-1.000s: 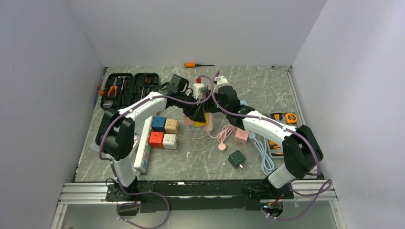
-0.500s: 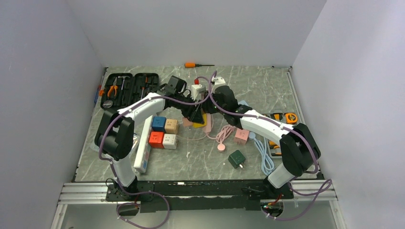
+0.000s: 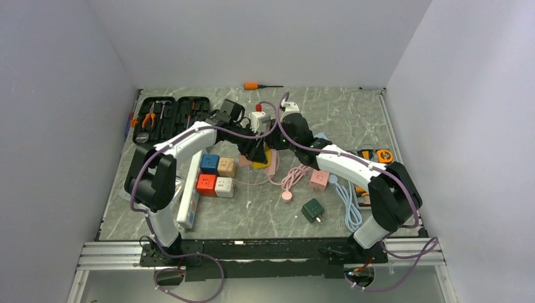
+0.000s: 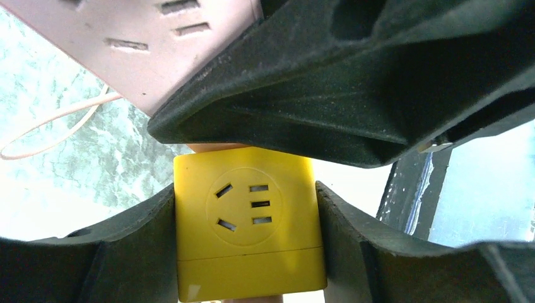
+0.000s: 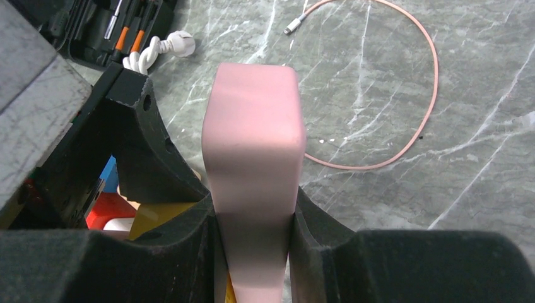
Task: Pull the plug off the socket
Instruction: Remove the plug from the socket.
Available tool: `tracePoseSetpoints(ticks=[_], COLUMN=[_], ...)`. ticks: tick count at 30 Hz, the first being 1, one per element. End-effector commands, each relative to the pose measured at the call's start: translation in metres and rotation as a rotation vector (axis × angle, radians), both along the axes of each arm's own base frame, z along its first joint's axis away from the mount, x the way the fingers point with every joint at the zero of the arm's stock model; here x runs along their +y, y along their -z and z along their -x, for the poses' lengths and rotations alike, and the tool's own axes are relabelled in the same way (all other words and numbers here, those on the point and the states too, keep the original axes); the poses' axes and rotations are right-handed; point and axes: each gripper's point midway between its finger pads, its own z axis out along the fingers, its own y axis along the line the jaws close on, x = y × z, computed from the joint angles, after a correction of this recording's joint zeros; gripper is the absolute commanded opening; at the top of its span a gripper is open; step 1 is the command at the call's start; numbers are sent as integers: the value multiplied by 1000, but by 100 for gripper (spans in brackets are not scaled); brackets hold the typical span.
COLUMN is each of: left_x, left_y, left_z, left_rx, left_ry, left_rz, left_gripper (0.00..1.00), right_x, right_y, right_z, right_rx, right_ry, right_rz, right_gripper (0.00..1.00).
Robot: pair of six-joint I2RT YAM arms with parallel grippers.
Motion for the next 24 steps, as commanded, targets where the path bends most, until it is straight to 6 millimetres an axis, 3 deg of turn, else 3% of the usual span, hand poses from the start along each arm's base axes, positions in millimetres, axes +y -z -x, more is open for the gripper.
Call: tracePoseSetpoints(ticks=[1, 4, 9, 14, 15, 17, 18, 19, 20, 24], left_x=[-11, -11, -14, -20, -21, -23, -23, -24, -25, -28], left_y=[-103, -103, -109, -115, -115, -112, -111, -110, -108, -105], left_z=[93, 94, 92, 85, 83, 81, 80, 79, 79, 73], left_rx=[46, 59, 55, 62, 59, 60, 61, 60, 61, 50], left_ry=[327, 333, 337, 332, 330, 324, 319, 314, 311, 299], left_rz=[280, 284, 302, 318, 321, 321, 321, 321, 319, 317], left_gripper=[0, 0, 0, 0, 0, 0, 0, 0, 0, 0], right_x=[-160, -156, -116, -92, -88, -78, -73, -70, -67, -72], right_y=[64, 60, 27, 28, 28, 24, 21, 16, 11, -16], right_z=[-25, -23, -14, -9, -7, -3, 0, 3, 7, 22], right_rx=[67, 31, -156, -148, -141, -128, -120, -116, -116, -137], right_ry=[459, 421, 248, 182, 165, 139, 124, 119, 114, 130], right_rz=[485, 470, 374, 351, 327, 269, 230, 192, 159, 48], right_gripper=[0, 0, 0, 0, 5, 34, 55, 84, 98, 100])
